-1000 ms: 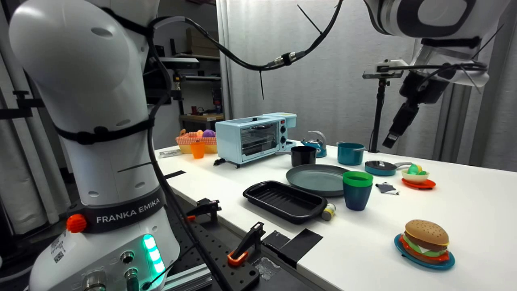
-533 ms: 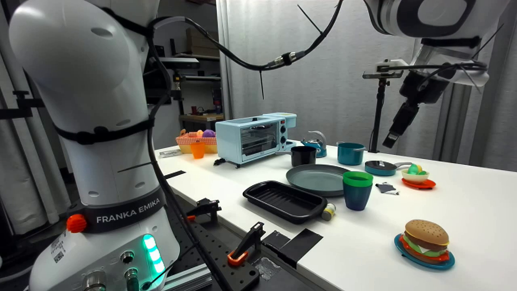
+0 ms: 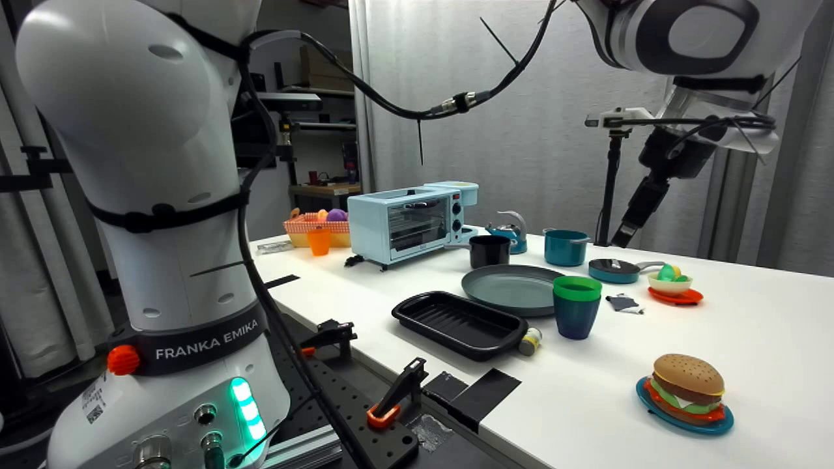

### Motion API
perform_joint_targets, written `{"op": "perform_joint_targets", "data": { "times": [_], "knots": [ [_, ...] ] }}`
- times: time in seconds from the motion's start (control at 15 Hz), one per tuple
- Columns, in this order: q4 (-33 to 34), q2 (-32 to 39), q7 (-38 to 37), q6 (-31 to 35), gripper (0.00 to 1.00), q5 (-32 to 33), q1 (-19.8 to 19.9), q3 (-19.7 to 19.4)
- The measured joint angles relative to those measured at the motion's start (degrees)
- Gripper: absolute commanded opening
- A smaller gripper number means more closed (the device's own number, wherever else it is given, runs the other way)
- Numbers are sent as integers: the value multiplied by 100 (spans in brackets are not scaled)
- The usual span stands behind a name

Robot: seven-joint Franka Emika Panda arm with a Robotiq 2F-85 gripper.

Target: Pour the chips from the blue cup onto the gray plate

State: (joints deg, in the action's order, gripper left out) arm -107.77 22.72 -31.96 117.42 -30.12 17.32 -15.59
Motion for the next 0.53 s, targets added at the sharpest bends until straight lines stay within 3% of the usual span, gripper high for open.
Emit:
{"op": "perform_joint_targets", "data": {
  "times": [0.53],
  "knots": [
    [14, 452, -70, 118, 100, 55, -2, -1]
  ]
}}
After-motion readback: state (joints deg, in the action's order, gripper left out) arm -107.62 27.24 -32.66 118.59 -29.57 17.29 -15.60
